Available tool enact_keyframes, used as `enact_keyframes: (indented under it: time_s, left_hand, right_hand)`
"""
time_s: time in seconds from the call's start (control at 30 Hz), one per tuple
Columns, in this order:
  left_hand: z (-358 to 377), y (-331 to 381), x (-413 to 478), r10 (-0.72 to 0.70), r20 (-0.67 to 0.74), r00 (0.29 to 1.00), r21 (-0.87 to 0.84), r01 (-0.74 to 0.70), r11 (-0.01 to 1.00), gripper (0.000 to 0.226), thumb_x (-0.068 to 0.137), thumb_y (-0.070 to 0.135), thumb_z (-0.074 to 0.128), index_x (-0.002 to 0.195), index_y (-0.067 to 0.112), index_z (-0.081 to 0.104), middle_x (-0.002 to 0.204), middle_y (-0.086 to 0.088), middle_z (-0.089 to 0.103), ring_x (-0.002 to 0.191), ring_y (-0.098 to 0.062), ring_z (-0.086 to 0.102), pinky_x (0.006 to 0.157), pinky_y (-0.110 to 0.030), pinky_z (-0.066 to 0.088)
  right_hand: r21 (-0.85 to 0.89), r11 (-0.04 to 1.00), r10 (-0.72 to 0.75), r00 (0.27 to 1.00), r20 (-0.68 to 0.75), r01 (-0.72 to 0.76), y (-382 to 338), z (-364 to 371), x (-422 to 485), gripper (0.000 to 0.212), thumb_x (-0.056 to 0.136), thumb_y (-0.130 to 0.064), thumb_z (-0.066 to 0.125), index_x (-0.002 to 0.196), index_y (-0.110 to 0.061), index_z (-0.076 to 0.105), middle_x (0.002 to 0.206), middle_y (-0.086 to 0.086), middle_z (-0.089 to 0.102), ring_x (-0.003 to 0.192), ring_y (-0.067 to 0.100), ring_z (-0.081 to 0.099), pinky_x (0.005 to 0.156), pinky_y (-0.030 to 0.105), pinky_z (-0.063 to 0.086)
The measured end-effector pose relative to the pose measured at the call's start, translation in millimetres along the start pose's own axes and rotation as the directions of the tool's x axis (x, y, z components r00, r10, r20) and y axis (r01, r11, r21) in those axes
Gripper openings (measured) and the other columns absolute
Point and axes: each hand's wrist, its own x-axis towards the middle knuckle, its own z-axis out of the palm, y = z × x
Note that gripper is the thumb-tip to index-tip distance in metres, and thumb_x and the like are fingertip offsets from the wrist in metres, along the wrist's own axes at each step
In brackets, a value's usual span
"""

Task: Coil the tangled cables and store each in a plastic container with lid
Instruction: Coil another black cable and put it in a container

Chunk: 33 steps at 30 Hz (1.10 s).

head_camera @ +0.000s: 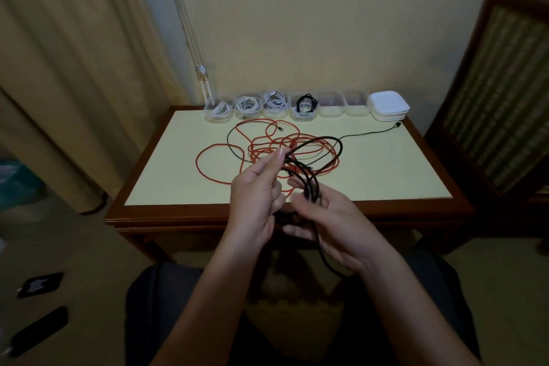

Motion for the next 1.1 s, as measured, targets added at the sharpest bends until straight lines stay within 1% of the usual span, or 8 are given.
enact_keyframes:
  time_s: [0.1,0.23,0.37,0.6,0.73,0.83,0.9,1.1]
  left_hand:
    - [-1,1,-1,-0.002,0.012,1.0,0.001,0.002,1.0,0.022,0.095,0.022,0.065,0.111,0.009,0.074,0.054,0.004,0.021,0.04,-0.005,0.015,0.038,-0.019,0.012]
    - [-6,4,0,-0.013,0.023,1.0,-0.034,0.014,0.999,0.021,0.096,0.026,0.064,0.108,0.013,0.075,0.052,0.005,0.02,0.04,-0.005,0.015,0.036,-0.018,0.014]
    - [-7,8,2,-0.01,0.017,1.0,-0.07,0.012,0.997,0.026,0.098,0.028,0.061,0.112,0.01,0.072,0.05,0.008,0.022,0.038,-0.003,0.017,0.034,-0.016,0.015]
    - [-15,27,6,-0.023,0.04,0.999,-0.167,0.03,0.986,0.021,0.1,0.027,0.058,0.104,0.012,0.073,0.047,0.009,0.022,0.035,-0.002,0.017,0.032,-0.016,0.014]
    - [-14,37,6,-0.111,0.098,0.989,-0.288,0.135,0.948,0.024,0.101,0.026,0.055,0.098,0.01,0.073,0.044,0.009,0.022,0.032,-0.003,0.018,0.031,-0.015,0.013]
    - [-12,36,5,-0.17,0.155,0.973,-0.4,0.219,0.89,0.025,0.1,0.025,0.055,0.097,0.009,0.074,0.043,0.01,0.022,0.03,-0.005,0.019,0.03,-0.015,0.013]
    - [-12,35,5,-0.186,0.198,0.962,-0.465,0.259,0.847,0.024,0.097,0.026,0.057,0.101,0.009,0.073,0.044,0.01,0.023,0.03,-0.006,0.018,0.031,-0.017,0.013]
    - [-12,35,4,-0.2,0.272,0.941,-0.547,0.322,0.773,0.025,0.091,0.025,0.061,0.107,0.008,0.07,0.044,0.01,0.025,0.039,-0.005,0.01,0.031,-0.019,0.014]
  right_hand:
    - [-0.186,0.979,-0.103,0.99,-0.099,0.084,4,-4,0,0.039,0.086,0.003,0.073,0.124,-0.006,0.064,0.091,0.006,0.069,0.078,0.016,0.068,0.063,0.025,0.058]
    - [-0.395,0.909,-0.175,0.982,-0.072,0.133,-2,-11,-1,0.024,0.092,-0.007,0.07,0.116,-0.008,0.07,0.101,0.01,0.078,0.092,0.023,0.076,0.061,0.023,0.057]
    - [-0.532,0.828,-0.296,0.944,-0.144,0.179,-4,-24,2,0.019,0.098,-0.005,0.061,0.115,-0.005,0.07,0.087,0.009,0.078,0.074,0.022,0.075,0.063,0.025,0.06]
    - [-0.696,0.711,-0.506,0.758,-0.412,0.096,1,-71,12,0.015,0.098,-0.011,0.063,0.103,-0.01,0.077,0.083,0.0,0.077,0.077,0.011,0.075,0.079,0.025,0.061]
    - [-0.754,0.656,-0.578,0.627,-0.522,-0.023,5,-88,13,0.015,0.097,-0.018,0.066,0.104,-0.015,0.078,0.082,-0.008,0.075,0.083,0.001,0.069,0.086,0.025,0.055]
    - [-0.815,0.573,-0.633,0.586,-0.506,-0.085,9,-88,14,0.015,0.095,-0.02,0.068,0.105,-0.016,0.078,0.083,-0.014,0.071,0.085,-0.006,0.06,0.095,0.033,0.054]
    - [-0.847,0.521,-0.661,0.578,-0.478,-0.105,12,-87,15,0.015,0.095,-0.02,0.069,0.106,-0.016,0.078,0.09,-0.009,0.074,0.09,0.002,0.063,0.097,0.038,0.054]
    - [-0.976,0.19,-0.696,0.686,-0.211,-0.107,19,-84,10,0.017,0.094,-0.014,0.07,0.109,-0.013,0.078,0.098,0.003,0.076,0.086,0.011,0.065,0.084,0.02,0.048]
